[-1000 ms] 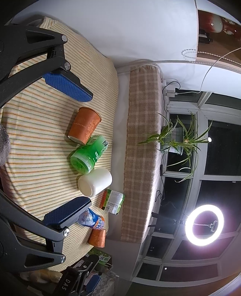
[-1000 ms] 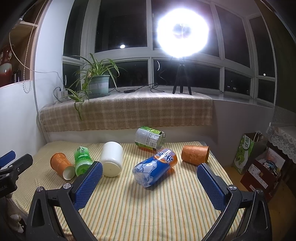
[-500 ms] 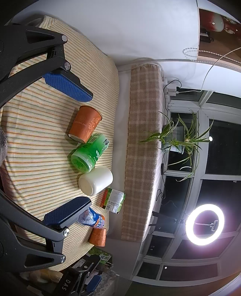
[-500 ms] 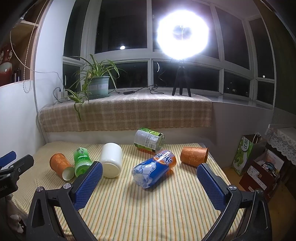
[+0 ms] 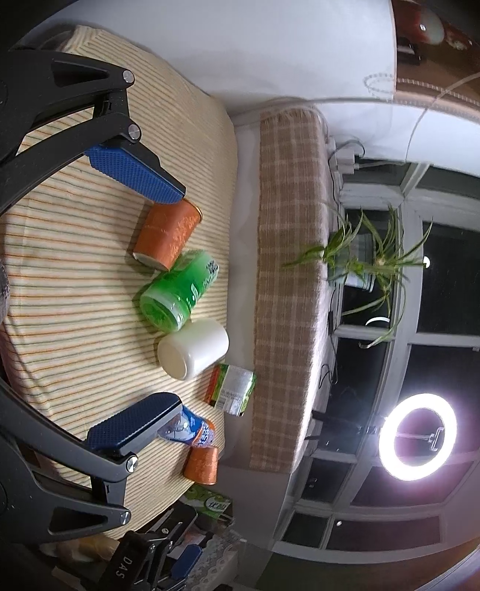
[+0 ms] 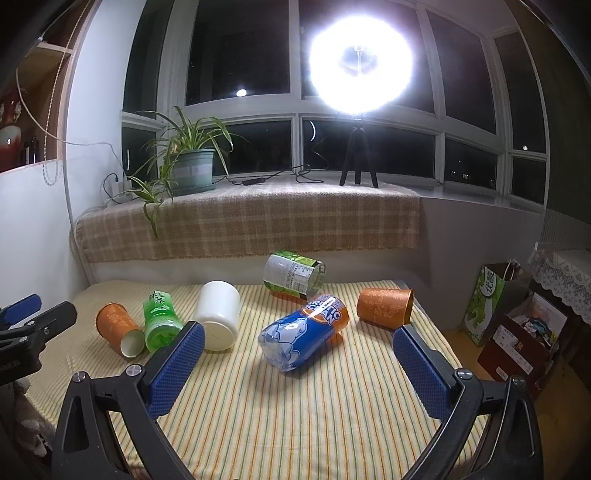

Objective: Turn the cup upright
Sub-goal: 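Move the left tool to the lying blue Arctic Ocean bottle and grasp it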

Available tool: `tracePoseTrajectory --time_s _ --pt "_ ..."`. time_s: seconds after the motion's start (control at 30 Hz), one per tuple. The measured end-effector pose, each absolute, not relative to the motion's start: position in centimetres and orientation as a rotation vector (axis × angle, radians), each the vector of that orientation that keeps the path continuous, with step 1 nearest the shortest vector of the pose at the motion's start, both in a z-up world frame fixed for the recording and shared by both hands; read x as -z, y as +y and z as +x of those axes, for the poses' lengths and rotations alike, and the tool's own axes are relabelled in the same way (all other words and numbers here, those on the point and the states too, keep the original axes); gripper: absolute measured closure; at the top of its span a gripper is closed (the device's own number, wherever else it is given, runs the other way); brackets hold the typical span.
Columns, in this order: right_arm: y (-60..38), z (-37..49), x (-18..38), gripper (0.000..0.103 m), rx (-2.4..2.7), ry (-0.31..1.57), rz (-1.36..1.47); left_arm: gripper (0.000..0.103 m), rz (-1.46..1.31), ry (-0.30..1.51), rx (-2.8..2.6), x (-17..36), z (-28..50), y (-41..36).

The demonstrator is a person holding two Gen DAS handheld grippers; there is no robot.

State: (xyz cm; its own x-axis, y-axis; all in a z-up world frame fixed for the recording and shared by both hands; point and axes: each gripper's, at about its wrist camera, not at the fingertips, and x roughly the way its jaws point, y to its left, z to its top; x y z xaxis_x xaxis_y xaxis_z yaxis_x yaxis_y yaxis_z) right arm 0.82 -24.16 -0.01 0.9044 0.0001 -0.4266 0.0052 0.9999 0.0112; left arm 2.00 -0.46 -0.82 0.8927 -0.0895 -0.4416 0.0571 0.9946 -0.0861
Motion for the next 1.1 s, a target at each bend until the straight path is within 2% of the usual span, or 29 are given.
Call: tracePoseTrajectory --time_s 0.23,0.37,0.5,0.57,1.1 --pt "-26.1 0.7 1.2 0.0 0.031 0.467 0.033 0.0 -0.079 0.608 0.315 1.1 6.2 -3.1" --pt "-27.8 0.6 2.1 0.0 0.061 0.496 0.053 0.01 -0.052 0.706 0.426 1.6 9.4 -5.9" --pt "-29.6 0.4 3.2 0.0 0.088 0.526 0.076 0.013 -0.033 0.791 0.51 2.1 12.5 -8.6" --pt "-30.5 0.3 3.8 0.0 0.102 0.541 0.089 0.021 -0.019 0.839 0.546 2.5 14.0 -10.1" --pt "-34.8 0.8 6.9 0.0 0.168 0.624 0.188 0.021 0.158 1.139 0.659 6.8 23.9 -19.6"
